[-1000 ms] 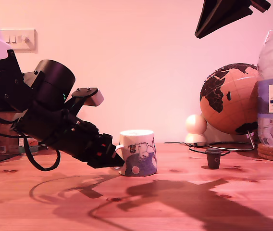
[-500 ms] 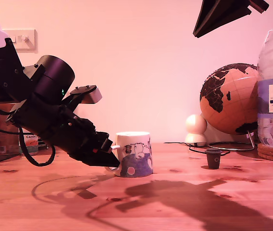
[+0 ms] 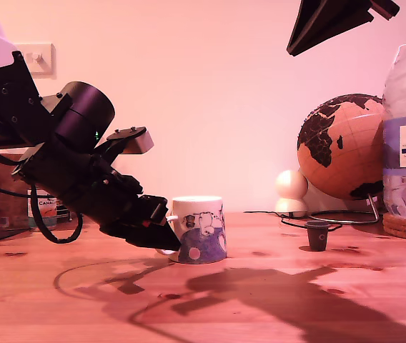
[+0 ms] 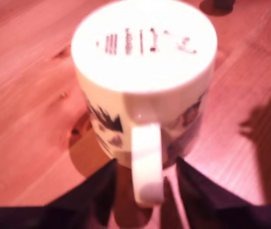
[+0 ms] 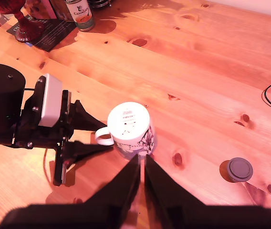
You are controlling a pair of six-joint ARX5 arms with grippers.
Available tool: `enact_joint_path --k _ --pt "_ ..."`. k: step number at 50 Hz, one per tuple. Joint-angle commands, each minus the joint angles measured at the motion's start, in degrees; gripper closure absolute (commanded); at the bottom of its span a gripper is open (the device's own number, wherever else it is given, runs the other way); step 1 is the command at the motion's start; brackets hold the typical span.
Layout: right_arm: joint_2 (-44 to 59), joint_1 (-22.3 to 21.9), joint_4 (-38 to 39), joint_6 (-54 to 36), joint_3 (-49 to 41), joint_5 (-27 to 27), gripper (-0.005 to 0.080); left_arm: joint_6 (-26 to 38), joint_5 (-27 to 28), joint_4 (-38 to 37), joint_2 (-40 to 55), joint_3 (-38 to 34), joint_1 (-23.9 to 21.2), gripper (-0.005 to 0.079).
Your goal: Lift the coffee cup and remove the coffee capsule that is hidden under it
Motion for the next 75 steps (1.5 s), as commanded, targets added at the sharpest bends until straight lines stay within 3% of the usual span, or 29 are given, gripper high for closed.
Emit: enact_joint_path --k 1,33,38,43,52,61,68,75 --pt "-0.2 0.3 0.2 0.1 0.0 -0.2 0.0763 0.2 0.0 -0.6 -0.7 1.1 0.3 0.0358" --pt "-0.2 0.3 0.8 0.0 0.0 -0.2 0.0763 0.2 0.7 -10.9 -14.2 1.6 0.5 0.0375" --pt "-0.2 0.3 2.4 0.0 0.0 0.6 0.0763 0.2 0.7 -13.4 -18.1 1.6 0.5 0.0500" --pt "-0.2 0.3 4.7 0.0 0.0 2.8 0.0763 -0.9 1.0 -16.2 -22.2 1.6 0.5 0.0771" --pt "-0.1 0.3 11.1 0.1 -2.0 4.1 0.0763 -5.8 4.3 -17.6 -28.7 1.6 1.6 0.0764" --pt "-0.1 1.6 20.1 0.1 -5.7 2.1 0.0763 -9.1 8.1 -17.7 -34.8 1.6 2.5 0.0764" --pt "0.1 2.9 20.6 0.1 -6.3 -2.7 0.0763 -11.9 15.1 -17.5 -38.1 1.6 2.8 0.0764" --pt "0.1 5.4 20.7 0.0 -6.3 -4.2 0.0763 -14.4 17.7 -18.1 -39.7 1.6 2.8 0.0764"
